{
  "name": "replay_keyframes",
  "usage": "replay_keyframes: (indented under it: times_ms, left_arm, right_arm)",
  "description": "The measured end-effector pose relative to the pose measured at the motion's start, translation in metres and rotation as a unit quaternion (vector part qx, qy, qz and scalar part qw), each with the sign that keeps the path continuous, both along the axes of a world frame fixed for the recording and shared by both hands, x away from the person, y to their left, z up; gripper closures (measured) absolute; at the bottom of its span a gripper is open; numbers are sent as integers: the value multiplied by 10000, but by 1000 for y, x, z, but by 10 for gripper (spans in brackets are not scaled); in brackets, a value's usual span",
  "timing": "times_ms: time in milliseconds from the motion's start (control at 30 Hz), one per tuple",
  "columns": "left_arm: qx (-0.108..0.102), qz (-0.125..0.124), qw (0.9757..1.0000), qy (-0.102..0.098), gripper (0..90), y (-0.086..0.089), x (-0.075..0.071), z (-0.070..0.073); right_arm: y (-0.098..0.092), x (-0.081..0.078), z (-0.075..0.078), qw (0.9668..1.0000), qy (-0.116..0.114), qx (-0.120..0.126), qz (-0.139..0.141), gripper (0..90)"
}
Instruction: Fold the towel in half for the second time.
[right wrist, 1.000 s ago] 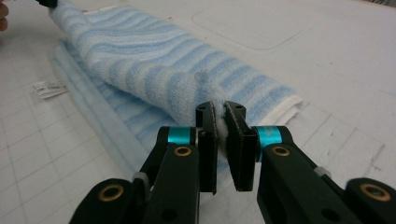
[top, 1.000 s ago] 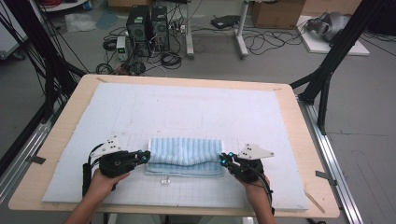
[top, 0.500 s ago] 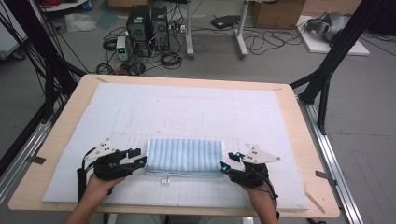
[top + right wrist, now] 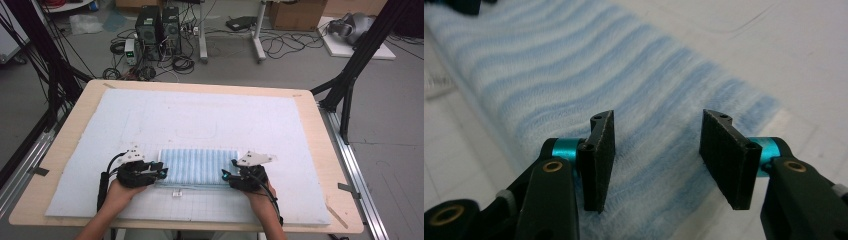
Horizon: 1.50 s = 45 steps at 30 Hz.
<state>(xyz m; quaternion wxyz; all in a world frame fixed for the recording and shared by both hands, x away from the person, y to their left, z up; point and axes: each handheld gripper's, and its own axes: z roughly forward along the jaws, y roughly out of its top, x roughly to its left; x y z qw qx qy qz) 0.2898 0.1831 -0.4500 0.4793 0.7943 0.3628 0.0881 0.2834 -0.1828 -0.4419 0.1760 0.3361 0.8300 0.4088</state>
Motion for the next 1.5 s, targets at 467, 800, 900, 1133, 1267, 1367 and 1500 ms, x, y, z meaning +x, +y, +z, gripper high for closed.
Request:
replay_keyframes:
  times_ms: [467, 800, 900, 1133, 1267, 1367, 1500]
  left_arm:
    - [82, -232, 9996, 165, 620, 10, -2, 2]
    - [-523, 421, 9968, -439, 526, 31, 21, 11]
    - [-672, 597, 9937, -672, 465, 39, 27, 13]
    - [-952, 1022, 9846, -1055, 231, 50, 31, 19]
    - [-813, 1244, 9833, -1055, 214, 57, 33, 21]
    - [-736, 1308, 9829, -1070, 214, 62, 33, 22]
    - [-682, 1301, 9821, -1180, 215, 66, 31, 24]
  right_arm:
    - [-14, -15, -3, 9991, 79, -124, 390, 415]
    - [-43, -3, 17, 9974, -371, 613, -56, 297]
    - [-51, 3, 17, 9976, -446, 465, -249, 280]
    - [-76, 11, 18, 9924, -608, 267, -1034, 113]
    - [-93, 7, 20, 9894, -694, 308, -1239, 112]
    - [-104, 5, 22, 9861, -764, 452, -1404, 108]
    - [-110, 4, 23, 9843, -751, 494, -1522, 108]
